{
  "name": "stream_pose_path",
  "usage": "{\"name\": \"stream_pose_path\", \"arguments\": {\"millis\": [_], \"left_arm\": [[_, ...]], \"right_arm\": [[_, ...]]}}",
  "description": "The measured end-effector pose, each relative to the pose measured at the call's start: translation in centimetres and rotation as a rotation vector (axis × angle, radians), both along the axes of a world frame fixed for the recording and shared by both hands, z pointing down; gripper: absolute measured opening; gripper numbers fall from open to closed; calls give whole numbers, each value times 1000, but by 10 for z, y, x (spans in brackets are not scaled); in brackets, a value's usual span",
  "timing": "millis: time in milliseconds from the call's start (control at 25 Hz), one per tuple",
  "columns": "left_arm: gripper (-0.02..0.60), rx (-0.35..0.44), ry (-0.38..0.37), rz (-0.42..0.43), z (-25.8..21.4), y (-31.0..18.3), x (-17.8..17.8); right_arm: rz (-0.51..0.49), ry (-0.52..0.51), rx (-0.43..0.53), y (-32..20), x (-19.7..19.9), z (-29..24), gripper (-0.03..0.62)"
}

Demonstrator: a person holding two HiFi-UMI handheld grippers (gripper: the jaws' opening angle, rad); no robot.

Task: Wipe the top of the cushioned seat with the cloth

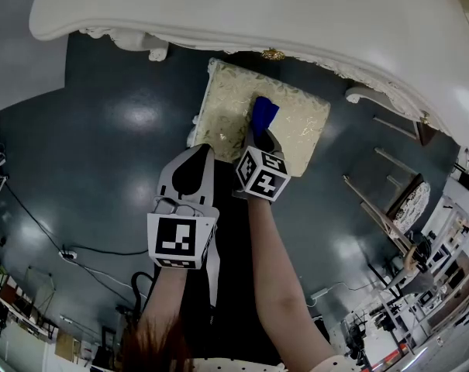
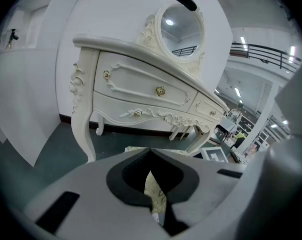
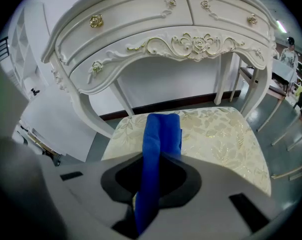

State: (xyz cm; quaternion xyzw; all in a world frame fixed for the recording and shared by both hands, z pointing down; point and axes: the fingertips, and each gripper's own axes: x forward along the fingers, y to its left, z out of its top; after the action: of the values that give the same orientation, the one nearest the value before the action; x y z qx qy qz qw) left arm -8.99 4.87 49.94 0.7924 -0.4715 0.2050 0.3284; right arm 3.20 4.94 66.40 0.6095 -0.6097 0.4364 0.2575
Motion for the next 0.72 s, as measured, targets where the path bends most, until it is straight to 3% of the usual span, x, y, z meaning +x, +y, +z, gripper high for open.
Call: {"name": "stream_pose_path", "arguments": {"millis": [720], "left_arm": [[-2, 11, 6, -44, -1, 0, -17]], "right_arm": [[-21, -9, 8, -7, -34, -2, 61]]}}
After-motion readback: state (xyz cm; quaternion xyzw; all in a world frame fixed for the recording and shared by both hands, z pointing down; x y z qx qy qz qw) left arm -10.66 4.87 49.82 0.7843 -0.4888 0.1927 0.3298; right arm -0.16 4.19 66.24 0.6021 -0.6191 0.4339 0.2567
